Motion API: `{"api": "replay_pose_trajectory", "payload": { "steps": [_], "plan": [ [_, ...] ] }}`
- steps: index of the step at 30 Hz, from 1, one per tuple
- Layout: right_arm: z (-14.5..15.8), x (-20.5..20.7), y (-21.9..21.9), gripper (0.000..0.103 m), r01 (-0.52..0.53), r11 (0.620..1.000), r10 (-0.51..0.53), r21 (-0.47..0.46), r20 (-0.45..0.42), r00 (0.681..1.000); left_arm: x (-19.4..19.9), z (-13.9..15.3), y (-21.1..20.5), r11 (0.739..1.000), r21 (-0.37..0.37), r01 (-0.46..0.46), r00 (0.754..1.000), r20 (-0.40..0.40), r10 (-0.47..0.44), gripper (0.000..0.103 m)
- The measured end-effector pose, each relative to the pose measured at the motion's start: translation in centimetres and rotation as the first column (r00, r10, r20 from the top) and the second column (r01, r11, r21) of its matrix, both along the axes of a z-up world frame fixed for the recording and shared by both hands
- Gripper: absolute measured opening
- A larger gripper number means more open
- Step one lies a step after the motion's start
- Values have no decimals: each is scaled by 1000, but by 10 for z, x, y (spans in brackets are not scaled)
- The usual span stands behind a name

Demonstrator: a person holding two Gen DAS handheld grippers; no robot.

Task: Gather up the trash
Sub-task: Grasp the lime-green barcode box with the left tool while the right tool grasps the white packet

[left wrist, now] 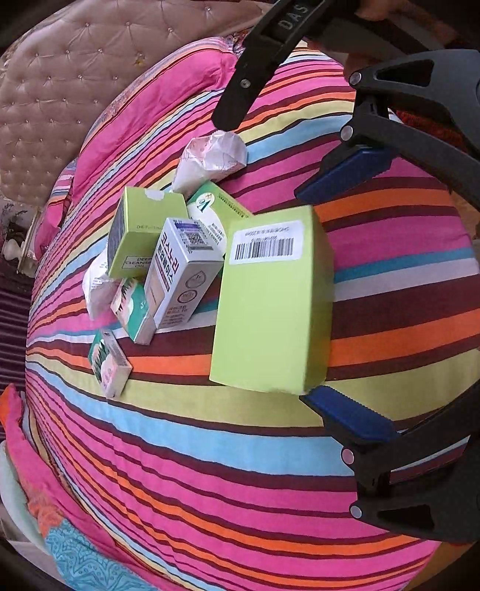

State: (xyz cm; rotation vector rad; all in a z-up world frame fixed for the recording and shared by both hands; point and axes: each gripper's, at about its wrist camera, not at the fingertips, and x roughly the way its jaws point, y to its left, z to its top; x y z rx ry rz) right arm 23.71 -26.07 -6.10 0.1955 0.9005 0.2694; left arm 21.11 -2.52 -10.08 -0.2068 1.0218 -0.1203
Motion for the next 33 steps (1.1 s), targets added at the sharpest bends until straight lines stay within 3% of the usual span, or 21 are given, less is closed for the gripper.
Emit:
{"api": "replay_pose_trajectory", "payload": {
  "steps": [4, 14, 20, 25, 29, 30, 33],
  "plan": [
    [-8, 15, 1, 95, 11, 999, -11, -31, -10, 1000, 8, -3, 2, 1000, -14, -4, 1000, 0, 4, 95],
    [-26, 49, -5, 95, 60, 996, -61, -63, -8, 998, 26, -18, -3, 999, 33, -6, 999, -36, 7, 95],
    [-38, 64, 2, 95, 33, 996, -38, -85, -56, 998, 35, -22, -5, 997, 73, 9, 998, -58, -5, 95],
    [-39, 70, 6, 95, 15, 995, -23, -95, -78, 997, 37, -22, -3, 998, 65, -7, 998, -59, 11, 95],
    [-41, 75, 5, 94, 13, 998, -19, -64, -103, 994, 42, -24, -4, 996, 91, -10, 998, -60, 16, 95],
    [-42, 75, 4, 93, 13, 998, -20, -57, -111, 994, 42, -24, -5, 995, 101, -9, 998, -54, 15, 95],
    [-41, 75, 2, 72, -5, 1000, 5, 0, -125, 992, 40, -25, -7, 992, 126, 7, 1000, -31, -3, 90]
  ]
}}
